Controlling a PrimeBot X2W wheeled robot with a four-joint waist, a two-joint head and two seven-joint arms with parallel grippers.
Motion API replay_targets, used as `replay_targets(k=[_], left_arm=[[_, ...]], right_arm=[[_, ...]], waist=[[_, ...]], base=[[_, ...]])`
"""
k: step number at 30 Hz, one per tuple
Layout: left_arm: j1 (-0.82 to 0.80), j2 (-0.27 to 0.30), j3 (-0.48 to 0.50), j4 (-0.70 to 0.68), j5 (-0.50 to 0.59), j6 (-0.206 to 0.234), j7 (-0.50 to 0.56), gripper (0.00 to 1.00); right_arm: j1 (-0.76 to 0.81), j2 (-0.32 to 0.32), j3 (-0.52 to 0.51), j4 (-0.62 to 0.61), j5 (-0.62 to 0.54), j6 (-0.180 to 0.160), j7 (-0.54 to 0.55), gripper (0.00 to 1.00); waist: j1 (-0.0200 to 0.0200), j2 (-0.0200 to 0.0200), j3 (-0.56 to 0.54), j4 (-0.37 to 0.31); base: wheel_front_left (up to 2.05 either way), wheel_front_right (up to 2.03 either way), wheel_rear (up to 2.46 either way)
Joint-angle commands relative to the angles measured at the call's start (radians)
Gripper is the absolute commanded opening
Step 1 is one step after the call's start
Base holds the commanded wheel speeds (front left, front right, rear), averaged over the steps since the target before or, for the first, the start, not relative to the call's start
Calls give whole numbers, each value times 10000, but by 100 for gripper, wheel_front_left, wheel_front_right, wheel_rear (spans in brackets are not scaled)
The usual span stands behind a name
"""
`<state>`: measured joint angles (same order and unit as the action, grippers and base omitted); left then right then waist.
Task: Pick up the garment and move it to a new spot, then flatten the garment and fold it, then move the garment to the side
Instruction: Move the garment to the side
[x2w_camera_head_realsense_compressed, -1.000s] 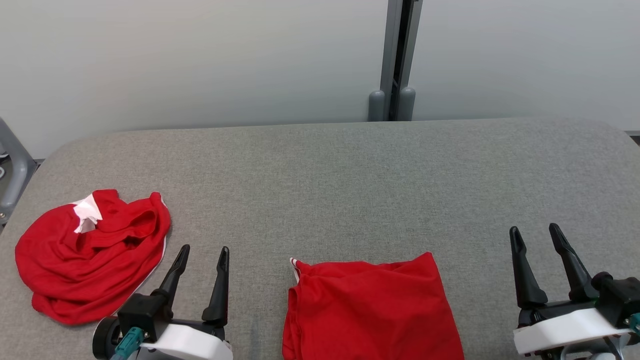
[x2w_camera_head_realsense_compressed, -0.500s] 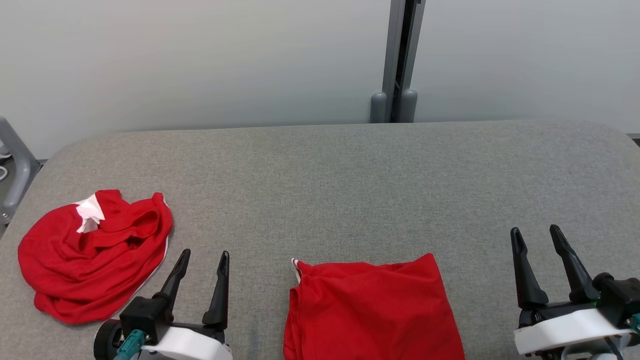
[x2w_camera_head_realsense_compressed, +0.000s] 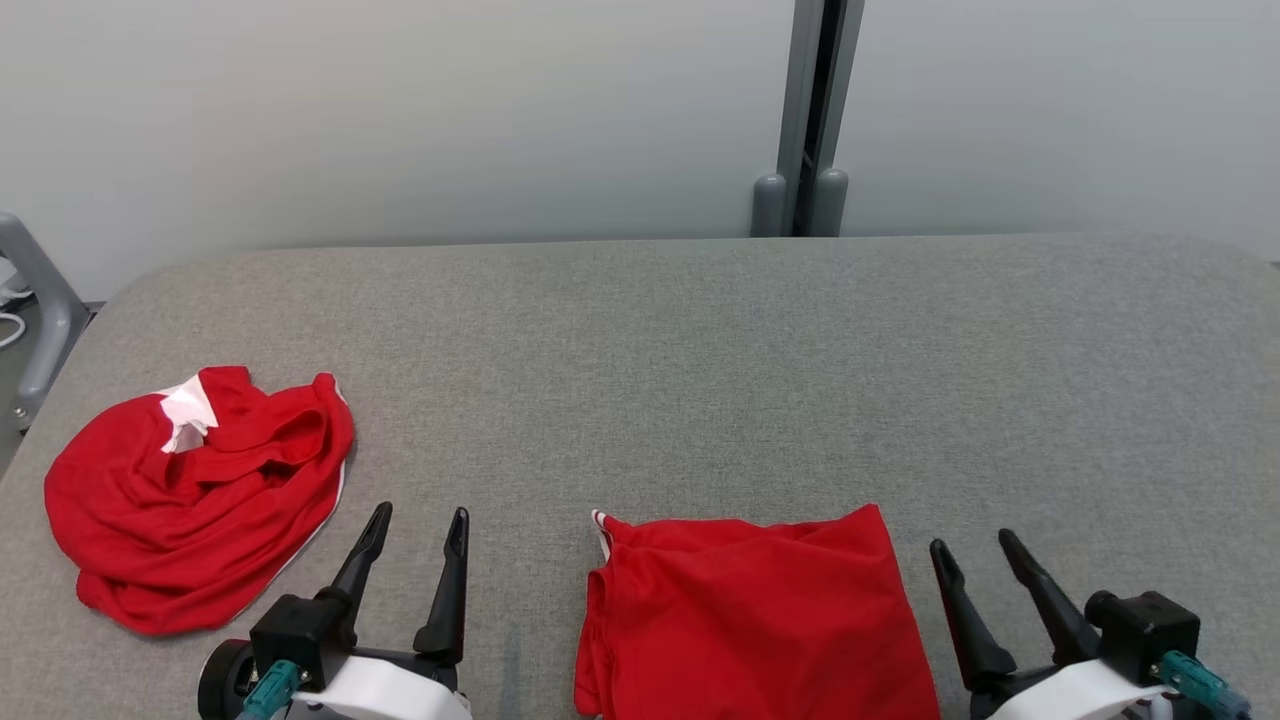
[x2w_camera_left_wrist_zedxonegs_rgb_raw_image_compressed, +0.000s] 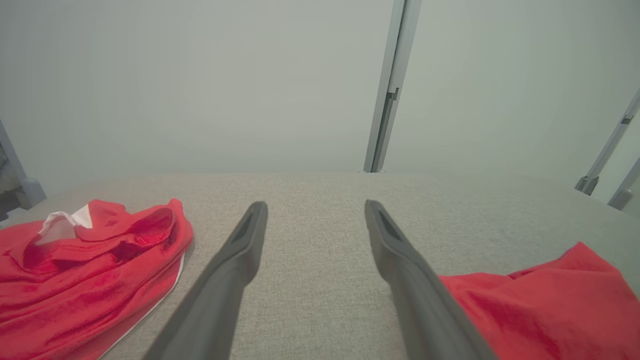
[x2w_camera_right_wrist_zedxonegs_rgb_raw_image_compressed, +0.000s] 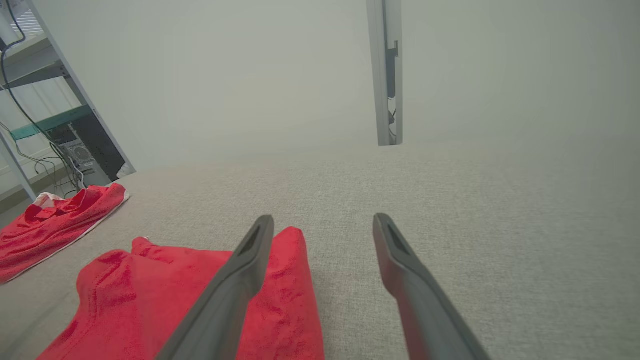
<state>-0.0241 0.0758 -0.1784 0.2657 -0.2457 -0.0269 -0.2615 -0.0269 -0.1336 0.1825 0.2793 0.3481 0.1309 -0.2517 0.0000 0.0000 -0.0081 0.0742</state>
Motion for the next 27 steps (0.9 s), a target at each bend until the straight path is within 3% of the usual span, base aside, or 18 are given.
replay_targets(k=[1, 6, 25, 26, 27], left_arm=[[-25, -1, 79, -53, 84, -82, -45, 100], [-245, -67, 215, -215, 201, -205, -45, 100], [-823, -145, 170, -4, 609, -531, -45, 100], [-833, -149, 168, 4, 614, -533, -45, 100], [-836, -154, 167, 17, 622, -543, -45, 100]], right_arm=[[-22, -111, 195, 150, 120, -4, 70, 100], [-318, -281, 1004, 945, 788, -4, 445, 100], [-1886, -192, 2172, 3422, 1972, -4, 885, 100], [-1925, -167, 2248, 3495, 2065, -4, 905, 88], [-1972, -160, 2322, 3572, 2168, -4, 897, 27]], waist=[[0, 0, 62, 58], [0, 0, 434, 225], [0, 0, 1307, 589], [0, 0, 1314, 593], [0, 0, 1313, 594]], base=[[0, 0, 0], [0, 0, 0], [0, 0, 0], [0, 0, 0], [0, 0, 0]])
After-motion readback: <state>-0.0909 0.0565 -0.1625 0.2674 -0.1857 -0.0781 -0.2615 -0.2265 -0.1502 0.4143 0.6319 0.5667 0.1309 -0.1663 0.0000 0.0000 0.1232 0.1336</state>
